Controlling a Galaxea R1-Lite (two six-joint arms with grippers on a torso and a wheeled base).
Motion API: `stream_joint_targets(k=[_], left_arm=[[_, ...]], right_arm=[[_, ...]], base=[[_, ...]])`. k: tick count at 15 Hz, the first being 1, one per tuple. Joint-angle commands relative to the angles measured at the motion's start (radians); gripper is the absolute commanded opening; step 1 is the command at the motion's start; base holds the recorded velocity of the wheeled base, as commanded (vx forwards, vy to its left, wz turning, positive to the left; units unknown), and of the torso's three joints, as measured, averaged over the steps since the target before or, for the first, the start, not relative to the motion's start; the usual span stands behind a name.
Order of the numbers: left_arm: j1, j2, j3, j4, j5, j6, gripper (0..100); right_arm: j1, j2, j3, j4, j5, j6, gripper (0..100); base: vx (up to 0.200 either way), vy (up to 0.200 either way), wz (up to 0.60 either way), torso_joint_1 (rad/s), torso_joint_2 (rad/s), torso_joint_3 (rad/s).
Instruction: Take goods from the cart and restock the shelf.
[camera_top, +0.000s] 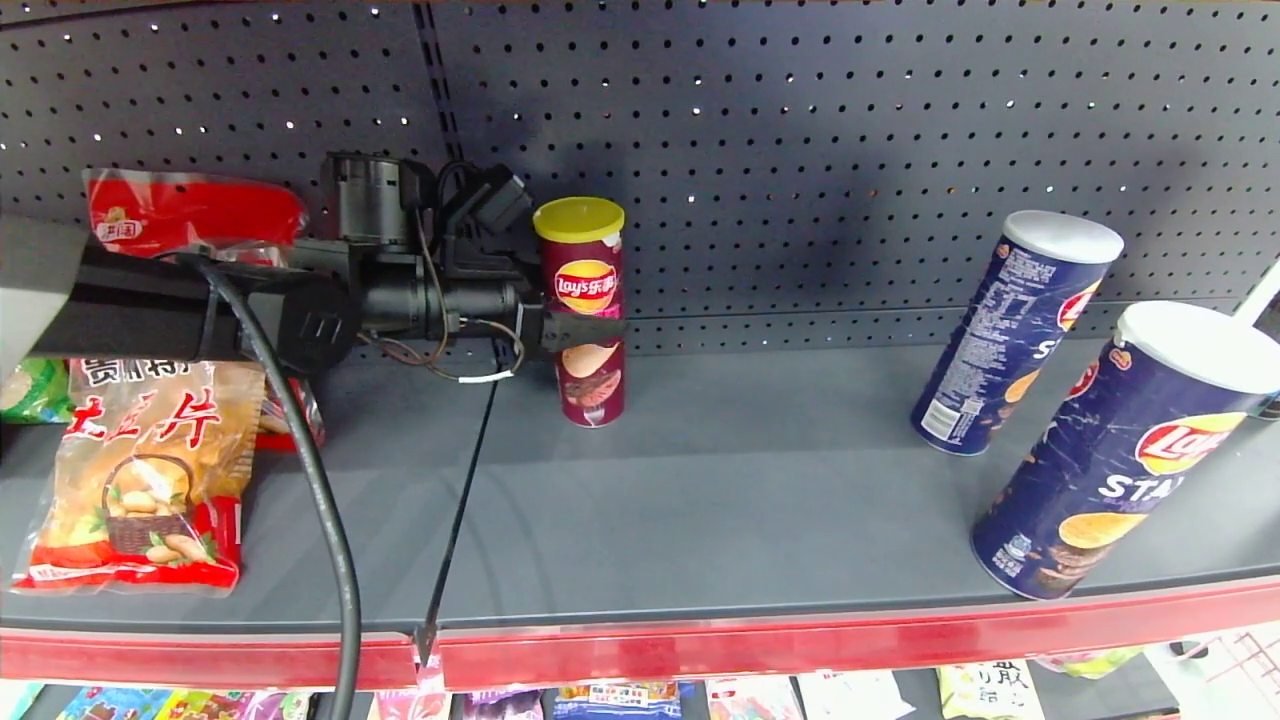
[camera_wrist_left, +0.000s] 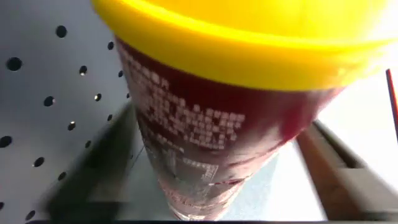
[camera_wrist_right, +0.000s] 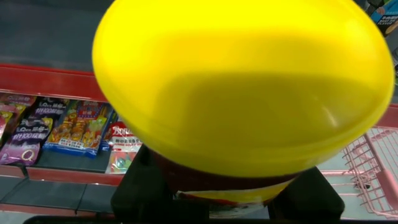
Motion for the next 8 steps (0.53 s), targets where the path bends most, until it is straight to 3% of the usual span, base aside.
stream_joint_targets(k=[1, 8], left_arm=[[-0.002, -0.002, 0.0, 0.0, 0.0, -0.001, 0], [-0.002, -0.054, 0.049, 0.012, -0.017, 0.001, 0]], right_arm=[[0.0, 0.002, 0.001, 0.0, 0.0, 0.0, 0], [0.0, 0.002, 0.009, -0.002, 0.0, 0.0, 0]], base=[[0.0, 0.0, 0.0, 0.0, 0.0, 0.0], [0.0, 0.0, 0.0, 0.0, 0.0, 0.0]])
